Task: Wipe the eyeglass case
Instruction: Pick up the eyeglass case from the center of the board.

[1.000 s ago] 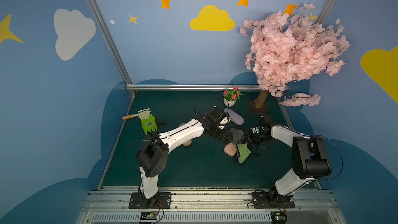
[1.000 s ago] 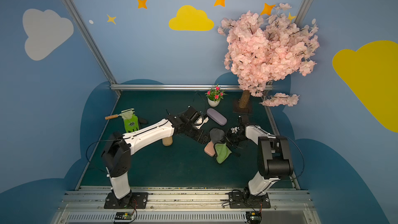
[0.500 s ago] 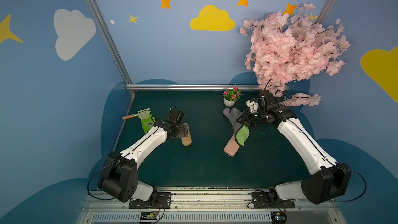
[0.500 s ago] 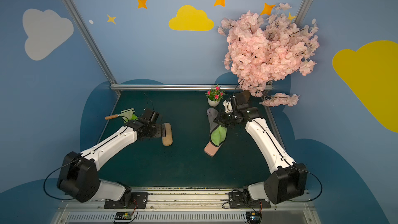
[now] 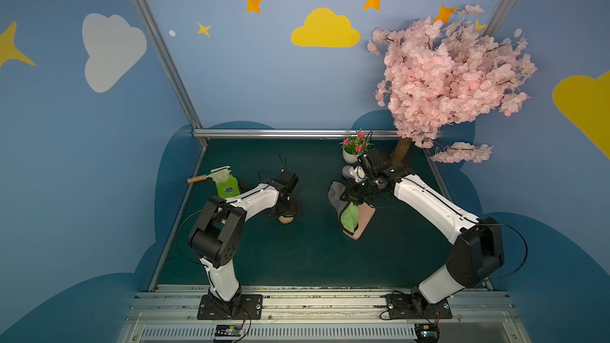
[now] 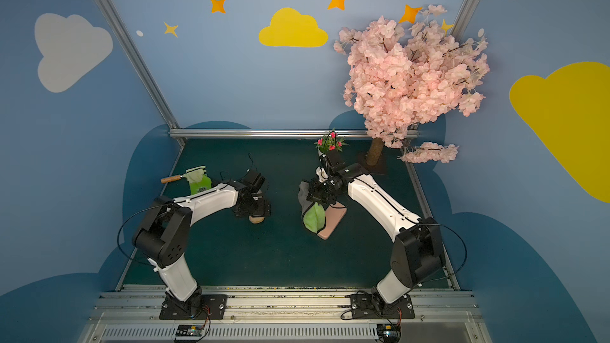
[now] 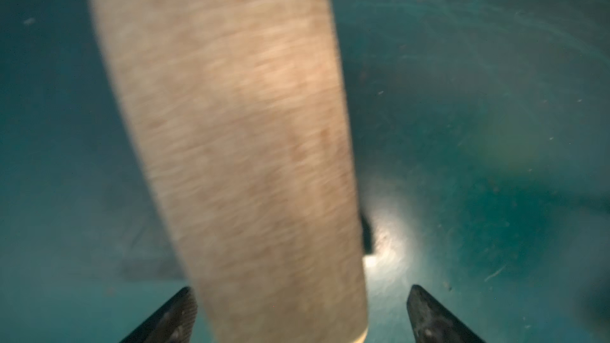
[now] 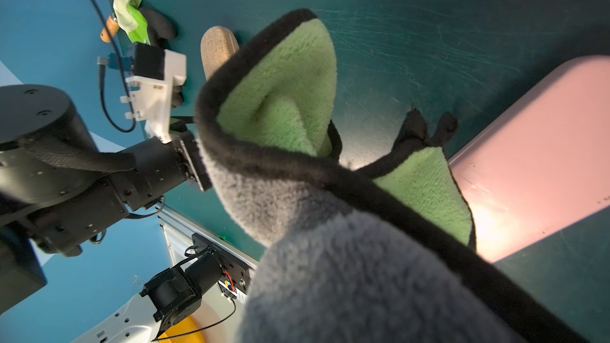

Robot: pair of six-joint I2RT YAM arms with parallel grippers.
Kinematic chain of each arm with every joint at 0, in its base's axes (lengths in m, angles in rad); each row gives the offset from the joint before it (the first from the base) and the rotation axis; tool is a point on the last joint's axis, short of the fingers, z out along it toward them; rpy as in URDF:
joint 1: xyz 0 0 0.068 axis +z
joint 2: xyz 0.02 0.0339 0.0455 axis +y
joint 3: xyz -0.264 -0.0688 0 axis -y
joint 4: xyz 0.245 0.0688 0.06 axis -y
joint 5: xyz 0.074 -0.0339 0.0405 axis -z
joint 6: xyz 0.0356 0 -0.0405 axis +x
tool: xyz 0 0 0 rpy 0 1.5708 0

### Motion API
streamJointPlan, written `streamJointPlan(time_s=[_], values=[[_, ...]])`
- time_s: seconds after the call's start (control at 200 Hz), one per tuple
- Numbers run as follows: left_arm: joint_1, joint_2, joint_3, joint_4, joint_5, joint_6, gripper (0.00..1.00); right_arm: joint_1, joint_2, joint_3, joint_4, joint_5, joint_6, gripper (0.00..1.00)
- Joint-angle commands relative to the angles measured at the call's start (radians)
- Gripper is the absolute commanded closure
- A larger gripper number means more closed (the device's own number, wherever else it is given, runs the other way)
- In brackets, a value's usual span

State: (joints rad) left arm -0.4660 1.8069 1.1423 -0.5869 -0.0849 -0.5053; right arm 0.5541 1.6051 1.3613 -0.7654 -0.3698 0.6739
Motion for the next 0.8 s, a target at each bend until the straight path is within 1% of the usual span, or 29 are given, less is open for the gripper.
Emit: streamJointPlan(time_s=[0.0, 0.09, 0.16, 0.245, 0.37, 0.48, 0.586, 0.631, 0.716, 0.751, 0.791], values=[[-0.002, 0.001, -0.019, 0.044, -0.004, -0.004, 0.02, 0.020, 0.087, -0.013, 0.044, -0.043, -0.004, 1.00], [-0.001, -0.022, -0.049, 0.100, -0.004, 0.019, 0.06, 0.009, 0.148, -0.070, 0.100, -0.130, 0.017, 1.00], [0.001, -0.030, -0.062, 0.136, 0.007, 0.048, 0.15, -0.007, 0.177, -0.123, 0.144, -0.195, 0.027, 1.00], [0.000, -0.029, -0.061, 0.149, 0.037, 0.091, 0.23, -0.044, 0.195, -0.172, 0.133, -0.241, 0.005, 1.00], [0.001, -0.030, -0.062, 0.139, 0.055, 0.123, 0.24, -0.136, 0.166, -0.218, 0.021, -0.210, -0.102, 1.00], [-0.001, -0.034, -0.074, 0.137, 0.064, 0.148, 0.24, -0.226, 0.131, -0.237, -0.077, -0.155, -0.194, 1.00], [-0.009, -0.048, -0.099, 0.162, 0.120, 0.177, 0.28, -0.267, 0.113, -0.239, -0.118, -0.143, -0.245, 1.00], [-0.019, -0.059, -0.109, 0.169, 0.161, 0.196, 0.34, -0.268, 0.108, -0.230, -0.122, -0.151, -0.249, 1.00], [-0.046, -0.083, -0.135, 0.183, 0.235, 0.238, 0.45, -0.260, 0.079, -0.214, -0.097, -0.241, -0.235, 1.00], [-0.064, -0.096, -0.149, 0.189, 0.258, 0.262, 0.49, -0.252, 0.064, -0.197, -0.094, -0.267, -0.224, 1.00], [-0.088, -0.114, -0.172, 0.207, 0.290, 0.304, 0.55, -0.241, 0.044, -0.177, -0.097, -0.282, -0.205, 1.00]])
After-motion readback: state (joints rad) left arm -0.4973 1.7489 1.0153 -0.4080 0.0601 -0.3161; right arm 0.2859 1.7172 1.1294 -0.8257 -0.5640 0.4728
